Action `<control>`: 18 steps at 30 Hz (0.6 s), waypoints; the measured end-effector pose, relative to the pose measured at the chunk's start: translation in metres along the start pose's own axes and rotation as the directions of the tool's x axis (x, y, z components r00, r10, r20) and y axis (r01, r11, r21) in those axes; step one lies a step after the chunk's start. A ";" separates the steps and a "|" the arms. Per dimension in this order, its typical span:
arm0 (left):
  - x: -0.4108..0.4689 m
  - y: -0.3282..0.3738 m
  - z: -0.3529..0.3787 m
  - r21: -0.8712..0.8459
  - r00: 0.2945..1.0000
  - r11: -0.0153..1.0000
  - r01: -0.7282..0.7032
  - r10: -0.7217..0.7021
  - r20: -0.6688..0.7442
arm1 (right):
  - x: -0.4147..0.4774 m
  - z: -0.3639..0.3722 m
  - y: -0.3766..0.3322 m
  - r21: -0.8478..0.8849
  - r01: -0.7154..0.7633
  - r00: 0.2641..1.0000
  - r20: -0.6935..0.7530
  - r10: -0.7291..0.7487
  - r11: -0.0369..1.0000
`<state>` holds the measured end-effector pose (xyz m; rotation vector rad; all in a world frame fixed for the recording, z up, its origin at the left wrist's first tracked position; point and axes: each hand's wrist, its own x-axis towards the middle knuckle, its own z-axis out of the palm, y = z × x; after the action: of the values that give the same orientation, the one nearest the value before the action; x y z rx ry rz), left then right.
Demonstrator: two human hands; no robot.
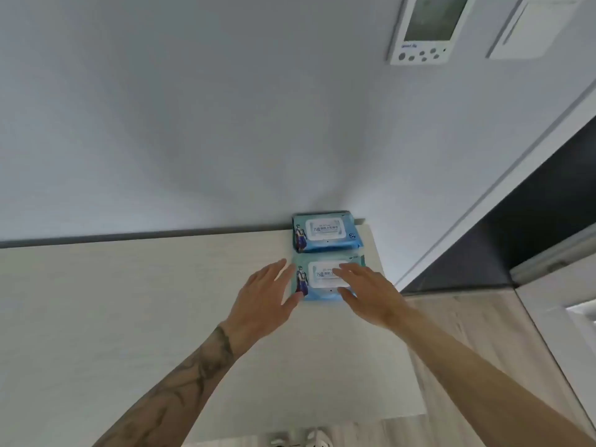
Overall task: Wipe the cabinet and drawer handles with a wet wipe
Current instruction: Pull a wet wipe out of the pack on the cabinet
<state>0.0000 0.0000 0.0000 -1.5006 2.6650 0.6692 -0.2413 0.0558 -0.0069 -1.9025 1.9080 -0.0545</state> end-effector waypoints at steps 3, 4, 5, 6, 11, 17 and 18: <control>0.030 0.000 0.025 0.007 0.999 1.000 0.008 -0.008 -0.041 | 0.026 0.010 0.017 -0.042 0.025 0.999 -0.030 -0.027 0.999; 0.038 0.001 0.031 0.002 0.998 1.000 0.001 -0.001 -0.059 | 0.032 0.012 0.021 -0.055 0.054 0.998 -0.041 -0.056 0.997; 0.046 0.001 0.039 0.010 0.998 1.000 0.002 -0.001 -0.070 | 0.040 0.017 0.024 -0.080 0.088 0.994 -0.055 -0.093 0.993; 0.053 0.001 0.047 0.023 0.997 1.000 -0.013 0.015 -0.080 | 0.044 0.022 0.026 -0.098 0.126 0.989 -0.071 -0.133 0.987; 0.062 0.000 0.069 0.048 0.986 0.997 -0.066 0.073 -0.148 | 0.051 0.030 0.034 -0.114 0.218 0.970 -0.083 -0.227 0.969; 0.061 -0.006 0.074 0.040 0.988 0.997 -0.059 0.064 -0.140 | 0.044 0.028 0.042 -0.178 0.323 0.923 -0.159 -0.351 0.930; 0.062 -0.006 0.074 0.036 0.989 0.998 -0.054 0.058 -0.132 | 0.044 0.027 0.043 -0.197 0.339 0.910 -0.179 -0.374 0.920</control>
<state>-0.0426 -0.0255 -0.0831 -1.5196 2.8107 0.5433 -0.2711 0.0238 -0.0582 -2.4274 1.7075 -0.2309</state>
